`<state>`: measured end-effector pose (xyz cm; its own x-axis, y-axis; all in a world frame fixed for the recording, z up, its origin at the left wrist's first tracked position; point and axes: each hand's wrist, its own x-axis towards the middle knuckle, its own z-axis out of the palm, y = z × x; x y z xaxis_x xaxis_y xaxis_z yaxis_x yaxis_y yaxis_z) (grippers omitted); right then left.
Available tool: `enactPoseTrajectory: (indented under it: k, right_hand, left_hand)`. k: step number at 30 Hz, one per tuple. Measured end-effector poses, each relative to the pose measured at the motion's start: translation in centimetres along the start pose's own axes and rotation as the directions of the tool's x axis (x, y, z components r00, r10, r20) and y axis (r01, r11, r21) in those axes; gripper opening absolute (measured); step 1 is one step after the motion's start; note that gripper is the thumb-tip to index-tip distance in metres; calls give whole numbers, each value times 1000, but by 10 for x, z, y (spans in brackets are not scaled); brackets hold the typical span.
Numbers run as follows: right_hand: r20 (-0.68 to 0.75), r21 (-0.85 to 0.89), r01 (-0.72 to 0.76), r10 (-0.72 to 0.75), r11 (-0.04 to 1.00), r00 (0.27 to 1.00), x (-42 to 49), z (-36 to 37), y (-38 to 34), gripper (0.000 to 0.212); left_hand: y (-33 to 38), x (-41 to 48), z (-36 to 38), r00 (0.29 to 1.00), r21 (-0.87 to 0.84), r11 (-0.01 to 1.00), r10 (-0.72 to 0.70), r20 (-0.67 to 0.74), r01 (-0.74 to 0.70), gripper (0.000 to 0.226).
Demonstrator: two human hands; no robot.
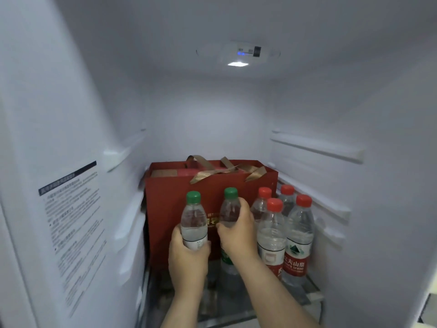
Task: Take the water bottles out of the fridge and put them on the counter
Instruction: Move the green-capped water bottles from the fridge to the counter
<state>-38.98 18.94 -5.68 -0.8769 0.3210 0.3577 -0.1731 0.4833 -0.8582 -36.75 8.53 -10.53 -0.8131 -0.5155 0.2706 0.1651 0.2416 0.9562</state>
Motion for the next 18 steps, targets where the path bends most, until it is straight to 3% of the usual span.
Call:
enactPoseTrajectory:
  k: [6,9,18]
  right_hand:
    - [58,-63,40,-36,997,998,-4,-1,0,81]
    - [69,33,54,-56,998,996,-11,-9,-8,75]
    - [26,143,269,-275,952,961,-56,-86,-81,89]
  left_hand:
    - [0,-11,-19,1000,-1,1000,25,-10,-25,52]
    - [5,-19,-32,999,-7,999,41,-24,-41,50]
    - [74,-60,-90,976,-5,976,217,-10,-217,61]
